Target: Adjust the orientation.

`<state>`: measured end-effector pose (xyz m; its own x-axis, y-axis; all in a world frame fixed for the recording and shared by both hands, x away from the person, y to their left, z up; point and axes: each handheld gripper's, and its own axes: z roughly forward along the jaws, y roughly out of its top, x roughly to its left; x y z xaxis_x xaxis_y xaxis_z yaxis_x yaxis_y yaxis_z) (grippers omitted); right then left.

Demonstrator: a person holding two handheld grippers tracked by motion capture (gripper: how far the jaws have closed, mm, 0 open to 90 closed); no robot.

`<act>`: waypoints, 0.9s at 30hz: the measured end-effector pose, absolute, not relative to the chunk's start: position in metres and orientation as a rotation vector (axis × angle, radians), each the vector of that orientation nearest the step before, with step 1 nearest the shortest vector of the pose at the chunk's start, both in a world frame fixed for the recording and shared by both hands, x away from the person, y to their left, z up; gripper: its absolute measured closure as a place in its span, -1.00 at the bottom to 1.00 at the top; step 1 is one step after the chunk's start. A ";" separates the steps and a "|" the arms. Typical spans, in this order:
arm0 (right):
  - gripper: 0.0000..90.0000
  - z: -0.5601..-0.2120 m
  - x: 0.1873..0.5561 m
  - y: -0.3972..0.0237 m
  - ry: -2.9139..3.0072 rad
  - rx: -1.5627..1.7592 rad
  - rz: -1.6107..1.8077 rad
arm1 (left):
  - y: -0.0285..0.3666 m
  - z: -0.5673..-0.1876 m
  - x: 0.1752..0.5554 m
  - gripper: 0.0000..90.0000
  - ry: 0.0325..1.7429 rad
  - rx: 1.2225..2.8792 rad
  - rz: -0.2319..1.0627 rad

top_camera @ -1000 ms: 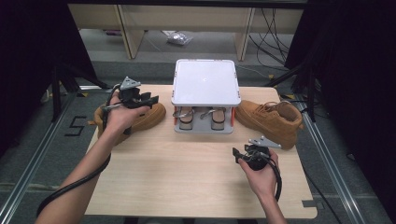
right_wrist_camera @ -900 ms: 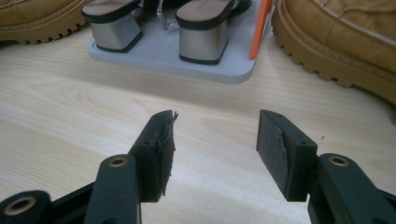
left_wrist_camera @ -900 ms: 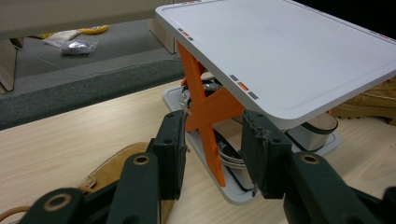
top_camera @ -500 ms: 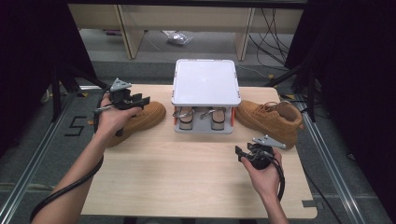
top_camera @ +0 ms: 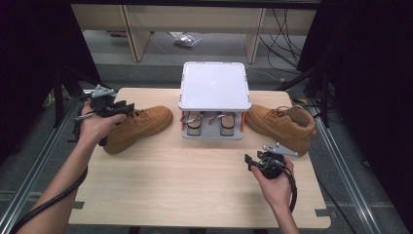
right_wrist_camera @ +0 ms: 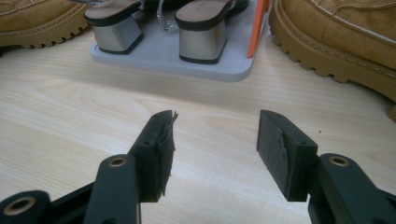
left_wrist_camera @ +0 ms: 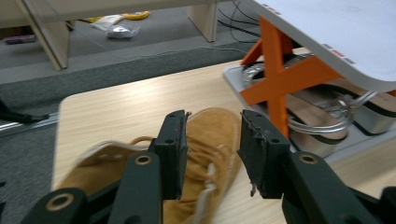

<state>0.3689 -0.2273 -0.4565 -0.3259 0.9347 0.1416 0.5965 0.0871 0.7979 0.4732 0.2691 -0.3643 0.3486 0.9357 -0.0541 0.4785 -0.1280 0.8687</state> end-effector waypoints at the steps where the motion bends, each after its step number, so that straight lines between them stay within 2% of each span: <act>1: 0.04 -0.456 0.368 -0.227 1.973 1.510 1.128 | 0.274 -0.364 0.474 0.35 1.272 1.752 0.679; 11: 0.04 -0.457 0.368 -0.226 1.986 1.515 1.131 | 0.315 -0.380 0.483 0.31 1.403 1.768 0.735; 15: 0.04 -0.459 0.367 -0.224 1.973 1.548 1.141 | 0.324 -0.388 0.483 0.27 1.437 1.784 0.741; 23: 0.05 -0.464 0.370 -0.225 1.995 1.496 1.130 | 0.330 -0.393 0.484 0.36 1.461 1.791 0.726; 27: 0.05 -0.463 0.369 -0.225 1.996 1.511 1.123 | 0.334 -0.394 0.488 0.34 1.481 1.793 0.730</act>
